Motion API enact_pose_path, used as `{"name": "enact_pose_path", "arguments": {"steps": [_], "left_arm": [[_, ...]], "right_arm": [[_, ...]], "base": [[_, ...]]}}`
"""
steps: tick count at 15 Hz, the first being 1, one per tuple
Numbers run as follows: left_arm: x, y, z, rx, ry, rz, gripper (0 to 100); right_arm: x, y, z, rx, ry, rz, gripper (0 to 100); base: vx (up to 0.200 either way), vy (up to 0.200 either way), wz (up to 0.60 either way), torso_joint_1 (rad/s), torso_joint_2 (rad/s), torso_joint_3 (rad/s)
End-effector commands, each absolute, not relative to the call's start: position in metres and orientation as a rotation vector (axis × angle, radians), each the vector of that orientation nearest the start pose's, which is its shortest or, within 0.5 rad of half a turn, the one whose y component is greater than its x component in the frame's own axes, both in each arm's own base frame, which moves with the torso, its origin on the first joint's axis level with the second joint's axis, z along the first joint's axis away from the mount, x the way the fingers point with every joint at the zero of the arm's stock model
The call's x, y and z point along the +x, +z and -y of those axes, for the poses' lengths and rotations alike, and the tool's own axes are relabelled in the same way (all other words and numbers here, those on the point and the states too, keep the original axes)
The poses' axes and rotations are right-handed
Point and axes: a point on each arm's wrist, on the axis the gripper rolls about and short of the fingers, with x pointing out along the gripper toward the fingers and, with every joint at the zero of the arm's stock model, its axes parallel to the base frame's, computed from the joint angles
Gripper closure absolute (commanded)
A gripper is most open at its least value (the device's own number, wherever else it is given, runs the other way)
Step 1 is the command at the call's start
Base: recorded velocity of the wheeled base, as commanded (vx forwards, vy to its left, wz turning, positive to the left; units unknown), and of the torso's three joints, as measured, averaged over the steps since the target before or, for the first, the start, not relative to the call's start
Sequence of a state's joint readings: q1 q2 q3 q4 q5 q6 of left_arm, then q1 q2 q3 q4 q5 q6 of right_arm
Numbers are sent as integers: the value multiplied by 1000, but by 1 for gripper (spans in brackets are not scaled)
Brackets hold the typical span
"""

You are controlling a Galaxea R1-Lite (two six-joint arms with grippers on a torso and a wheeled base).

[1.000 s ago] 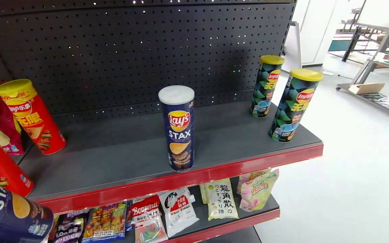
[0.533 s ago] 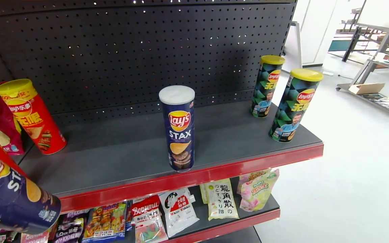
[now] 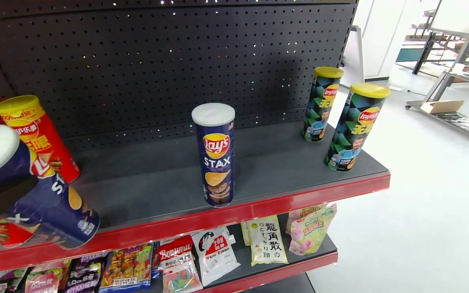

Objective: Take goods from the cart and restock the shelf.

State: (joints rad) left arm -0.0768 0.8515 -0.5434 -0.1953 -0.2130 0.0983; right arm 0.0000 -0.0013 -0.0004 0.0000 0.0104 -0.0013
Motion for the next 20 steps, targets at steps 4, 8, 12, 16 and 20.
{"name": "enact_pose_path", "arguments": {"steps": [4, 8, 12, 16, 20], "left_arm": [[182, 239, 35, 93, -386, -146, 100], [236, 252, 60, 100, -426, -152, 100], [312, 251, 91, 99, -459, -161, 100], [351, 244, 113, 86, -484, -158, 100], [373, 244, 138, 28, -468, -148, 100]], "right_arm": [[-23, 75, 0, -2, 11, 0, 0], [-23, 75, 0, -2, 11, 0, 0], [-23, 75, 0, -2, 11, 0, 0], [-23, 75, 0, -2, 11, 0, 0], [-23, 75, 0, -2, 11, 0, 0]], "base": [[0, 0, 0, 0, 0, 0], [0, 0, 0, 0, 0, 0], [0, 0, 0, 0, 0, 0], [0, 0, 0, 0, 0, 0], [0, 0, 0, 0, 0, 0]]}}
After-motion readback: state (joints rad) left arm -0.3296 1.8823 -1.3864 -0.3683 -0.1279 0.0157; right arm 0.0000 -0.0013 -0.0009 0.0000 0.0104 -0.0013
